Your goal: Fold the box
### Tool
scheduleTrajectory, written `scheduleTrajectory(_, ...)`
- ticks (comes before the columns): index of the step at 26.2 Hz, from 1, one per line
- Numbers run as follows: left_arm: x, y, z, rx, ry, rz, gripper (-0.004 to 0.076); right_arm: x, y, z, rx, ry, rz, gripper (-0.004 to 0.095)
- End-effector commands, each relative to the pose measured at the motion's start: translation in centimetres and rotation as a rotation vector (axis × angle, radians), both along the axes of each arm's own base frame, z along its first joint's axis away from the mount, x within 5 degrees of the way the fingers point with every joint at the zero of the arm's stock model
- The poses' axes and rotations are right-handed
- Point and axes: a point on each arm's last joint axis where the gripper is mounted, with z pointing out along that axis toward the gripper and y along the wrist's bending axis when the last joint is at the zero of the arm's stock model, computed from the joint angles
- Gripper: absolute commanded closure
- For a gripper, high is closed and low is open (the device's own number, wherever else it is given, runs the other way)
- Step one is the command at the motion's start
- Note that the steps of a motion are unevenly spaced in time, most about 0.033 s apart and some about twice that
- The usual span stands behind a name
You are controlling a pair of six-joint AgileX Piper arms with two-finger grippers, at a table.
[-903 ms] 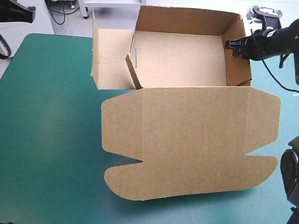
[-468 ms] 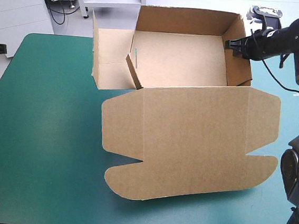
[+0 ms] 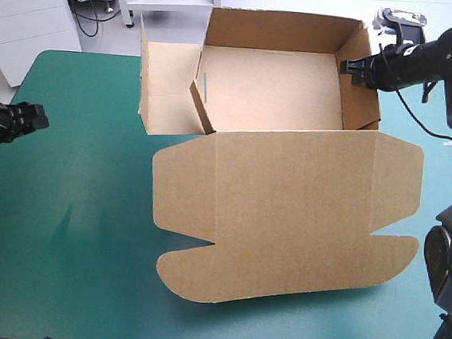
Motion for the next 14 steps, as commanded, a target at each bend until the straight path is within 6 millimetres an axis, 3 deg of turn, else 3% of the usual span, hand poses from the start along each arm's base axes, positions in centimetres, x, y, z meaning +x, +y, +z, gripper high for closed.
scheduleTrajectory(1,1.1,-0.4,0.0,-0.106,-0.110,-0.024,0.0286,-2.1,0.1,3.3,0.059,-0.094,0.006,0.0930)
scheduleTrajectory(9,4.0,-2.0,-1.6,-0.324,-0.233,-0.142,0.0286,-2.1,0.1,3.3,0.062,-0.094,0.003,0.0930)
scheduleTrajectory(12,5.7,-5.0,-2.4,-0.402,-0.256,-0.228,0.0285,-2.1,0.2,3.4,0.073,-0.093,0.008,0.0930)
scheduleTrajectory(14,6.9,-8.2,-2.8,-0.442,-0.274,-0.312,0.0286,-2.1,0.3,3.4,0.085,-0.093,0.014,0.0930)
